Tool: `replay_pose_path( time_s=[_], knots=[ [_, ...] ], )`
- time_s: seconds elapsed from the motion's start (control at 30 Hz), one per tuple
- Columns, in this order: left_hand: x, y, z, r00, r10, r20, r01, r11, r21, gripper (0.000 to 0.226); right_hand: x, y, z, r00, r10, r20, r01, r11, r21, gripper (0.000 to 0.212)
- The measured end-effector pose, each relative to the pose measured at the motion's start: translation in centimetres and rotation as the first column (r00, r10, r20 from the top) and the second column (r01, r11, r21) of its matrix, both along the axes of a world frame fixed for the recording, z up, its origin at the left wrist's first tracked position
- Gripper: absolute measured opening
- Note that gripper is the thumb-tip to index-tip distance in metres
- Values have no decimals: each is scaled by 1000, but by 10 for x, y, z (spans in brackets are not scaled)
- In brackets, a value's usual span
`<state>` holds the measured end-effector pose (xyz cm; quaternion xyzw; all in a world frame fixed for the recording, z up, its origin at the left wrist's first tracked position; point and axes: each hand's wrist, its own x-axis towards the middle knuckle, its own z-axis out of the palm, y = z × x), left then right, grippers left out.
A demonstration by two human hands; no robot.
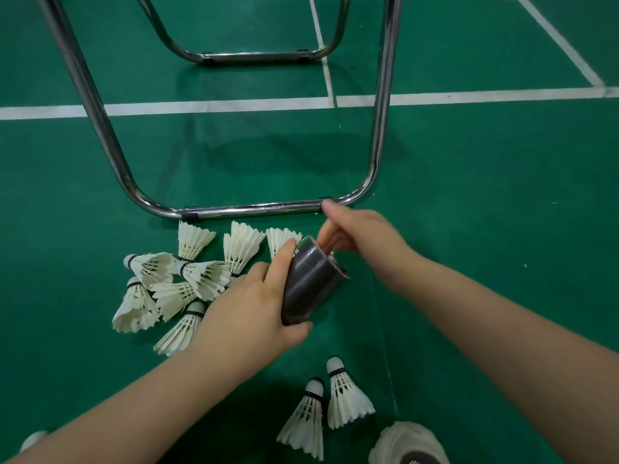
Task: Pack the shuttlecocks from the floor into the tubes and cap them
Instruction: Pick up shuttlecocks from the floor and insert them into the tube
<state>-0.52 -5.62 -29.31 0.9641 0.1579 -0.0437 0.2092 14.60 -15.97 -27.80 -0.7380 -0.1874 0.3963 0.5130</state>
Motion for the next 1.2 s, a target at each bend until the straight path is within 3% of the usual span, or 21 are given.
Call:
replay_pose_path(
  time_s=[0.07,0.2,0.33,0.43,0.6,0.7,0.8,0.87,0.93,1.0,1.1,1.2],
  knots=[
    [-1,-1,1,1000,2,-3,-2,1000,13,103,13,-1,-11,988,-141,60,142,990,-16,39],
    [-1,2,0,1000,8,-15,-8,1000,10,104,23,-5,-50,952,72,297,29,947,-321,11],
    [-1,1,1,1000,15,-26,-15,1000,13,105,25,-2,-79,843,382,378,-160,850,-502,51],
    [-1,-1,3,999,24,-26,-24,1000,12,103,26,4,-82,740,543,397,-223,755,-617,60],
    [0,-2,1,999,34,-16,-34,999,-4,103,23,6,-75,651,617,441,-187,694,-695,25],
    [0,0,1,999,38,-12,-39,999,-16,102,19,0,-72,745,457,486,-107,801,-589,20],
    [-1,2,3,999,47,0,-47,998,-32,103,21,-9,-57,832,24,555,126,965,-230,14],
    [-1,4,5,999,52,7,-52,998,-30,104,20,-18,-38,807,-290,515,297,952,71,20],
    [-2,5,5,999,50,7,-49,998,-26,104,14,-23,-19,801,-468,373,363,875,320,22],
    [-1,5,5,999,45,6,-44,999,-20,104,5,-24,-9,866,-417,276,295,872,390,18],
    [-1,3,4,999,45,3,-45,999,3,104,-6,-18,-9,956,-125,264,51,961,271,13],
    [-1,2,5,999,43,-2,-43,999,-2,105,-11,-16,-2,976,155,154,-179,971,157,26]
  ],
)
